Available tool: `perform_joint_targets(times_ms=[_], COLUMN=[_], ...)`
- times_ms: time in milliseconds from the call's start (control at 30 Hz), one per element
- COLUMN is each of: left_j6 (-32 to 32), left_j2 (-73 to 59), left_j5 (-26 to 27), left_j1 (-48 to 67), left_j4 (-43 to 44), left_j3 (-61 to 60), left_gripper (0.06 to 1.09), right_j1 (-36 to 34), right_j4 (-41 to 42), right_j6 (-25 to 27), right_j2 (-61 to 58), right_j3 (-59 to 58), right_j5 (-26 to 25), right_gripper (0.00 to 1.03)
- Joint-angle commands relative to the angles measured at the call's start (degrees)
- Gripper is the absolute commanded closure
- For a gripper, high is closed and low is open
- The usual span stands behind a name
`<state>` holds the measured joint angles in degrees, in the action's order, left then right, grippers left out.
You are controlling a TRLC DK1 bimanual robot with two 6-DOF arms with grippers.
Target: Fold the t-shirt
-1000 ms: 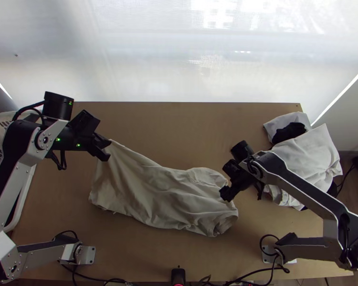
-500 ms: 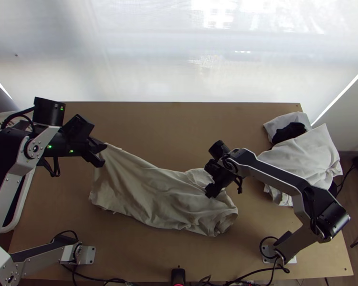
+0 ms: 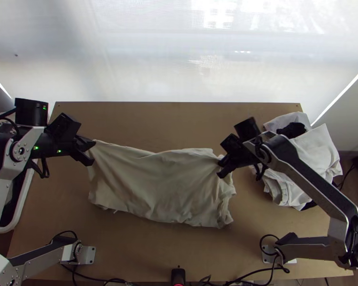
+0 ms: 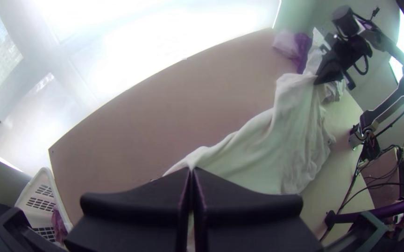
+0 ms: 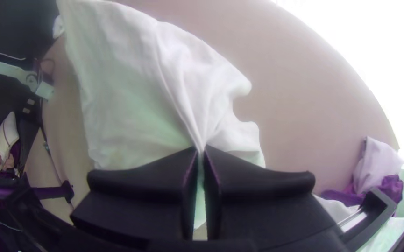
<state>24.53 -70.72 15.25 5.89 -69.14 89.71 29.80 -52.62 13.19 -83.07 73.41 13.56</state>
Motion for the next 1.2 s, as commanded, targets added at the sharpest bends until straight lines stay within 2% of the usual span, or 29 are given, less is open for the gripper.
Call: perform_joint_targets(times_ms=[0,300,400,500,600,800,933,1067,1167], left_j6=[-2.6,-6.3,-6.2,-5.5,-5.4,-6.5,-9.8,-12.0,-13.5], left_j2=[0.4,1.9,3.6,5.9,9.1,13.9,16.9,22.0,25.6], left_j5=[0.1,0.3,0.5,3.3,4.9,5.1,5.0,5.0,4.9], left_j1=[-2.9,-8.6,-10.7,-12.1,-11.4,-11.0,-12.0,-14.0,-16.3], left_j4=[3.1,3.8,0.9,-3.0,-5.5,-5.6,-1.9,2.6,5.3], left_j3=[3.5,11.7,11.6,11.5,12.8,18.5,22.2,21.9,21.6], left_gripper=[1.05,1.05,1.05,1.05,1.05,1.05,1.05,1.05,1.05], right_j1=[-1.8,1.2,3.0,5.9,5.0,-1.9,-4.0,-7.5,-7.8], right_j4=[-9.8,-21.2,-26.5,-29.7,-29.6,-26.1,-25.1,-23.1,-21.6], right_j6=[0.7,0.0,1.1,1.5,0.8,-0.5,-2.1,-7.7,-8.2], right_j2=[6.3,10.1,12.8,16.4,18.6,19.8,19.9,21.2,21.9], right_j3=[14.0,24.2,24.2,24.1,25.6,30.2,35.6,41.6,45.0], right_j5=[0.1,1.4,2.1,2.1,2.0,2.1,1.8,1.5,-1.8], right_gripper=[1.0,1.0,1.0,1.0,1.0,1.0,1.0,1.0,1.0])
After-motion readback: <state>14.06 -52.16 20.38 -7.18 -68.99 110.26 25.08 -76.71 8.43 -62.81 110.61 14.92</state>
